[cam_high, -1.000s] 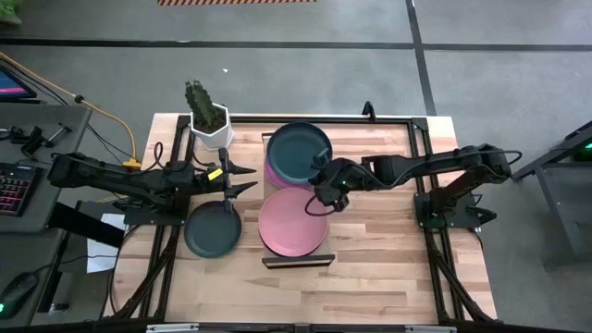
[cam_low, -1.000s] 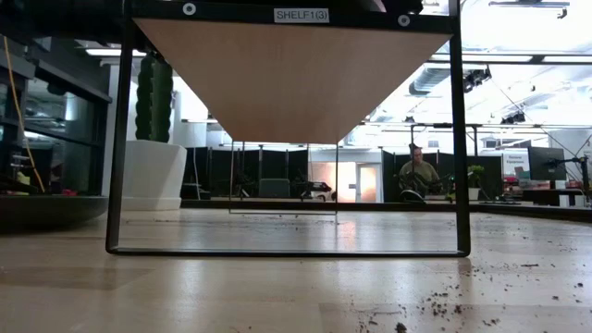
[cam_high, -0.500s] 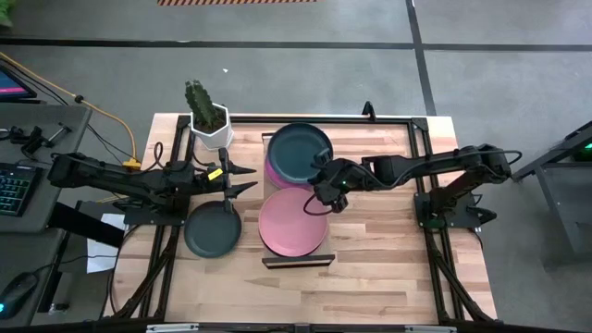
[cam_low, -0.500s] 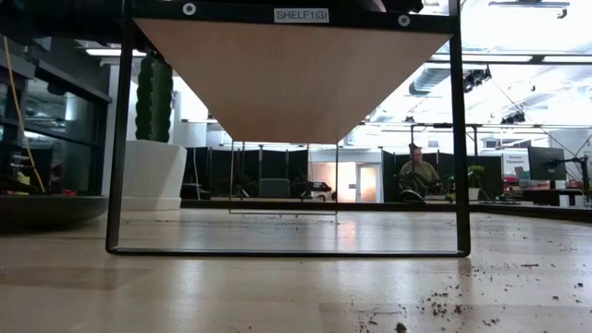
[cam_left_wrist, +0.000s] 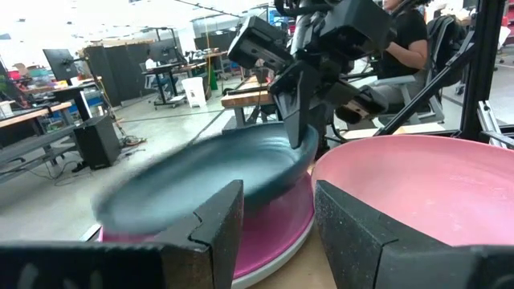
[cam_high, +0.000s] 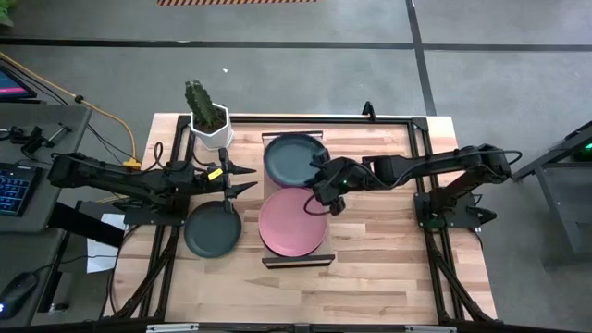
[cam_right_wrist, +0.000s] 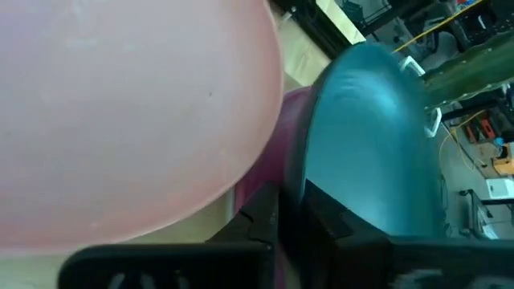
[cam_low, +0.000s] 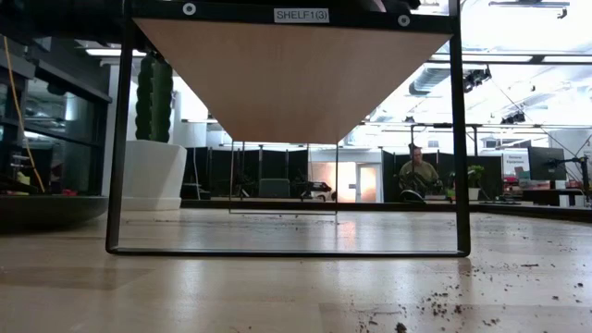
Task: Place and stack plates onto a shelf
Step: Stack the green plate on top of the pink plate on the shelf
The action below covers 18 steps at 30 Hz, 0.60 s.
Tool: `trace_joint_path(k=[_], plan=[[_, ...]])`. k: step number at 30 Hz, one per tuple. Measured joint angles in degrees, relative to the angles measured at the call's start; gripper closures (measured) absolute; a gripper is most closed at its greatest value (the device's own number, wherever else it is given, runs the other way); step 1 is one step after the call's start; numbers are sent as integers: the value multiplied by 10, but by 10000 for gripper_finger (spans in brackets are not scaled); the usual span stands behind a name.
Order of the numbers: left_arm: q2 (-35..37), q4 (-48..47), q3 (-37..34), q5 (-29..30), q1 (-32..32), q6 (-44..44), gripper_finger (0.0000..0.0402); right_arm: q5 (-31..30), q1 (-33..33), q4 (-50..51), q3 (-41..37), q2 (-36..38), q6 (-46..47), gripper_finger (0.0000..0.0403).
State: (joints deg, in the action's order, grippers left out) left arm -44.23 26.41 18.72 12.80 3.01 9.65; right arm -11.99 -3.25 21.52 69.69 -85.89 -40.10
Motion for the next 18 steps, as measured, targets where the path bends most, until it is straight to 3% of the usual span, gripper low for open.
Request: trace_joint_path(k=[8,18], plan=[[0,0,0,0,0,0,259,0,12,-5,0,0,14,332],[0,0,0,0,0,0,259,-56,18,-5,0,0,12,322]])
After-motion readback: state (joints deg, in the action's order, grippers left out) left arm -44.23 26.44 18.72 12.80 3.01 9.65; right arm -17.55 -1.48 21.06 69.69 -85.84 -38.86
